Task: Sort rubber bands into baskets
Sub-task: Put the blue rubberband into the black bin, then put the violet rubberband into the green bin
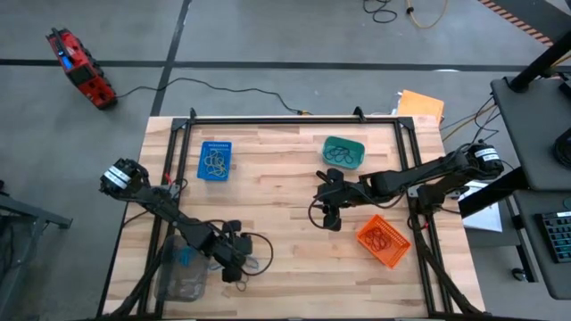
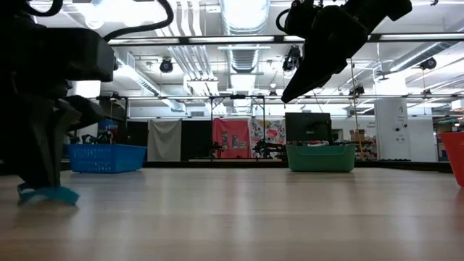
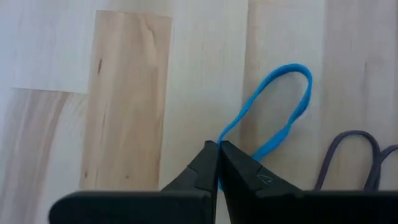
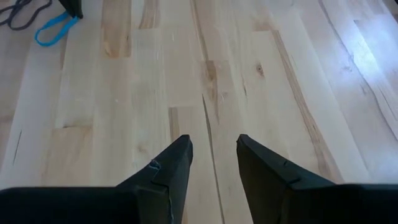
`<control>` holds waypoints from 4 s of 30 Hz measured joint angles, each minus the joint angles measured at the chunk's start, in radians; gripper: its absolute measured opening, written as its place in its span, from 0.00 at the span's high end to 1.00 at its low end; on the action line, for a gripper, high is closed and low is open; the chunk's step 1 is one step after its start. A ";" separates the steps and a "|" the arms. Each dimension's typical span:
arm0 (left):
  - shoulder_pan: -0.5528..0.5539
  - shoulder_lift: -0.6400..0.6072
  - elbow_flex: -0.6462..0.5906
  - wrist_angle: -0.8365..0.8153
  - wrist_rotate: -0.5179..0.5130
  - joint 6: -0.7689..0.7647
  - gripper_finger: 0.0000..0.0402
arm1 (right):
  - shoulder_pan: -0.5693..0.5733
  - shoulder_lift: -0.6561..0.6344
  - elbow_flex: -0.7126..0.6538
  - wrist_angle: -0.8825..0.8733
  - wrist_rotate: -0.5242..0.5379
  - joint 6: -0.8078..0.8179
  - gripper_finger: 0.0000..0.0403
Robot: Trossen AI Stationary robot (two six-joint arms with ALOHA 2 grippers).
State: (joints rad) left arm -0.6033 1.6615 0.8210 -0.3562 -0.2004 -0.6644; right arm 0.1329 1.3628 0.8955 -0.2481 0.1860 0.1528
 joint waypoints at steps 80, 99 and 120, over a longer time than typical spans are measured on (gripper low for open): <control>-0.084 -0.523 0.133 -0.527 0.341 -0.427 1.00 | 0.000 -0.002 0.000 0.016 -0.001 -0.041 0.66; -0.246 -0.366 0.133 -0.778 0.505 -0.681 0.99 | 0.000 -0.002 0.000 0.022 0.000 -0.041 0.65; -0.250 -0.226 0.194 -0.767 0.470 -0.685 0.68 | 0.000 -0.002 0.000 0.023 -0.001 -0.037 0.65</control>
State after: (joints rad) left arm -0.8532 1.4359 1.0150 -1.1231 0.2697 -1.3489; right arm 0.1326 1.3613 0.8955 -0.2253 0.1852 0.1162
